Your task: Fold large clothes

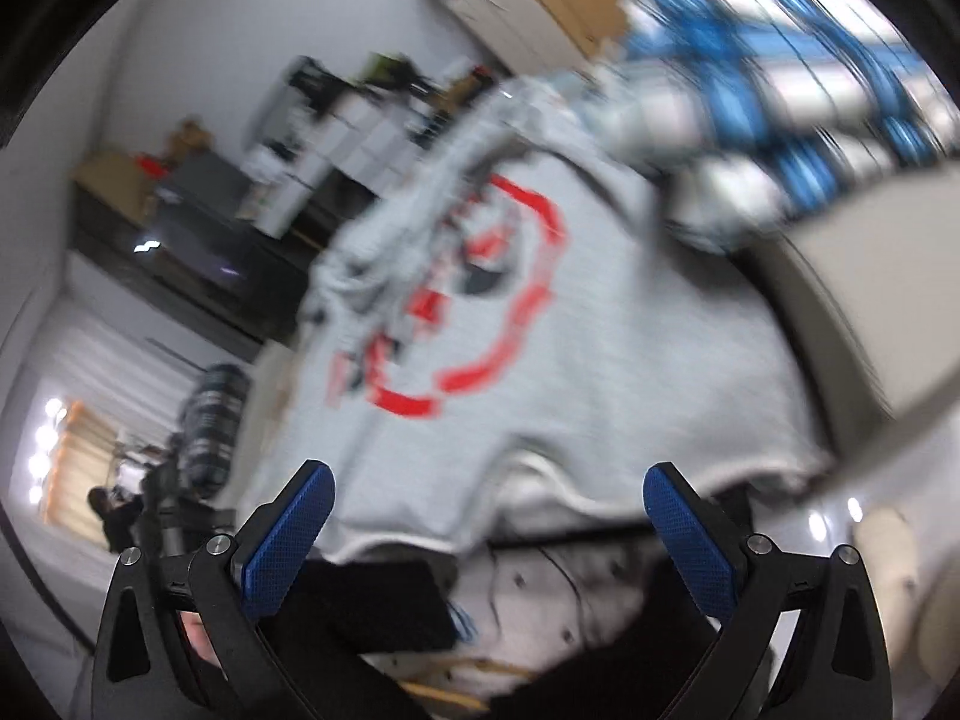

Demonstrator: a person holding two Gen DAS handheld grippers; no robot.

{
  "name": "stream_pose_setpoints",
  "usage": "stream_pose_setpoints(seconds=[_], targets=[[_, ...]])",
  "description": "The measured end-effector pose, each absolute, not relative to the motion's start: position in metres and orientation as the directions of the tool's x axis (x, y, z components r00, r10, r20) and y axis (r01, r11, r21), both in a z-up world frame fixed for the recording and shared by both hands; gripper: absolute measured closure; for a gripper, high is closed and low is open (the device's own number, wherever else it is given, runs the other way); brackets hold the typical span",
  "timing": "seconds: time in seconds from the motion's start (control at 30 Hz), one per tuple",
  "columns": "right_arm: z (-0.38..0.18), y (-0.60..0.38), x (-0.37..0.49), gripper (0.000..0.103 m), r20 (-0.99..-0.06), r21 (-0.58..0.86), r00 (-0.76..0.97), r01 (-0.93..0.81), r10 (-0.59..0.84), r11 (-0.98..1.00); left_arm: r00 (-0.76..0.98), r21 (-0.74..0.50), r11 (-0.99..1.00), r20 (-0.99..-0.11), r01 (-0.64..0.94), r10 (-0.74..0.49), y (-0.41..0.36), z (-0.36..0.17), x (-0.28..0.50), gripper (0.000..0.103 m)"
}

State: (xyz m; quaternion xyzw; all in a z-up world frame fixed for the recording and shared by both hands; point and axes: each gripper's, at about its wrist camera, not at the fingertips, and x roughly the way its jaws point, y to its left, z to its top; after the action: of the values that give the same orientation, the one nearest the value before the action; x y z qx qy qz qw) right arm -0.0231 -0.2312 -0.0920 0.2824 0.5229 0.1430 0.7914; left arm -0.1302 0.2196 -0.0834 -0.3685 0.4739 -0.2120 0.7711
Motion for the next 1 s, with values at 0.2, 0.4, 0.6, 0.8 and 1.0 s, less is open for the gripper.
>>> stream_pose_setpoints(seconds=[0.2,0.4,0.6,0.8,1.0], targets=[[-0.117,-0.271,-0.032,0.0,-0.779,0.59,0.409,0.222,0.475,0.776,0.504,-0.839,0.543,-0.458,0.024,-0.732,0.224,-0.071,-0.131,0.1],[-0.156,-0.284,-0.047,0.0,-0.728,0.67,0.445,0.302,0.522,0.678,0.518,-0.851,0.513,-0.392,0.109,-0.76,0.227,-0.061,-0.136,0.1],[-0.175,-0.282,-0.049,0.0,-0.681,0.706,0.563,0.334,0.469,0.624,0.51,-0.854,0.509,-0.393,0.106,-0.765,0.231,-0.063,-0.136,0.1],[-0.186,-0.269,-0.04,0.0,-0.676,0.698,0.598,0.334,0.43,0.633,0.502,-0.843,0.529,-0.42,0.093,-0.757,0.224,-0.066,-0.134,0.1],[-0.191,-0.278,-0.044,0.0,-0.636,0.728,0.663,0.345,0.395,0.592,0.485,-0.836,0.547,-0.464,0.037,-0.741,0.225,-0.076,-0.13,0.1]])
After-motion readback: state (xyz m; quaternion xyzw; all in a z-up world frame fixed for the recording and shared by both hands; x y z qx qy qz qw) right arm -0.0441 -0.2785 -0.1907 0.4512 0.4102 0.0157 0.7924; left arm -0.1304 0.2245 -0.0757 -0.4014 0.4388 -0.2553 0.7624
